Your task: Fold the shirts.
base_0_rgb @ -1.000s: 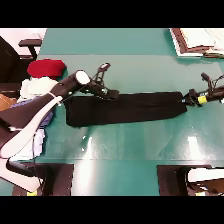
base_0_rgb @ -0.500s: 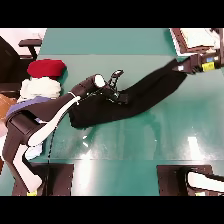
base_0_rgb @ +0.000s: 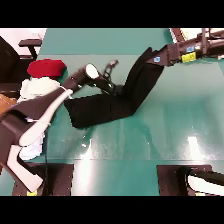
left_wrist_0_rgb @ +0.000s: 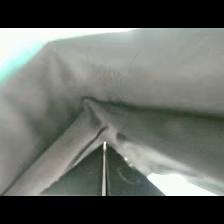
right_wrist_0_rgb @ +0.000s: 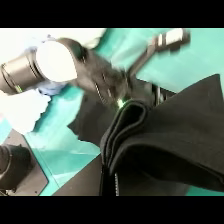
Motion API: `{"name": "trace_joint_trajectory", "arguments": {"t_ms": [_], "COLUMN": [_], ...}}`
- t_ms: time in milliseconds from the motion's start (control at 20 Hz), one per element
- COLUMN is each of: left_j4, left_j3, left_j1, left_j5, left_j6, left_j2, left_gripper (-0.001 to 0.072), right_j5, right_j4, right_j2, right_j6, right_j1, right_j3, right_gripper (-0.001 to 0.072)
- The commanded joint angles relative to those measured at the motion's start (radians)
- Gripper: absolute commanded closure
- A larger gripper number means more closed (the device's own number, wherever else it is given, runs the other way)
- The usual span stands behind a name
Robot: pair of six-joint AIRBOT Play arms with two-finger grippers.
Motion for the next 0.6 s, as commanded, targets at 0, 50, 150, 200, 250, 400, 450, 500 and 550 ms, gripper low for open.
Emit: {"name": "trace_joint_trajectory", "arguments": {"t_ms": [0, 50, 150, 200, 250, 400, 450, 500, 550], "left_j4": [0.075, 0.101, 0.163, 0.193, 0.213, 0.228, 0.227, 0.228, 0.228], "left_j3": [0.019, 0.019, 0.019, 0.019, 0.019, 0.019, 0.019, 0.019, 0.019], "left_j1": [0.151, 0.207, 0.317, 0.367, 0.409, 0.511, 0.534, 0.55, 0.561], "left_j5": [-0.075, -0.09, -0.106, -0.109, -0.109, -0.117, -0.138, -0.161, -0.191], "left_j6": [0.009, 0.01, 0.01, 0.01, 0.007, 0.006, 0.006, 0.007, 0.007], "left_j2": [0.171, 0.234, 0.363, 0.425, 0.474, 0.579, 0.595, 0.605, 0.607], "left_gripper": [0.0684, 0.0684, 0.0684, 0.0684, 0.0684, 0.0683, 0.0683, 0.0683, 0.0683], "right_j5": [-0.089, -0.116, -0.185, -0.232, -0.282, -0.28, -0.261, -0.225, -0.172], "right_j4": [0.011, 0.034, 0.098, 0.141, 0.169, 0.118, 0.074, 0.023, -0.039], "right_j2": [-0.01, -0.029, -0.093, -0.135, -0.186, -0.375, -0.421, -0.457, -0.484], "right_j6": [0.002, 0.0, -0.038, -0.061, -0.085, -0.122, -0.122, -0.12, -0.087], "right_j1": [0.107, 0.151, 0.262, 0.323, 0.391, 0.545, 0.572, 0.585, 0.583], "right_j3": [0.005, 0.005, 0.006, 0.006, 0.013, 0.145, 0.186, 0.224, 0.258], "right_gripper": [0.0696, 0.0695, 0.0695, 0.0695, 0.0686, 0.0355, 0.0198, 0.0151, 0.0156]}}
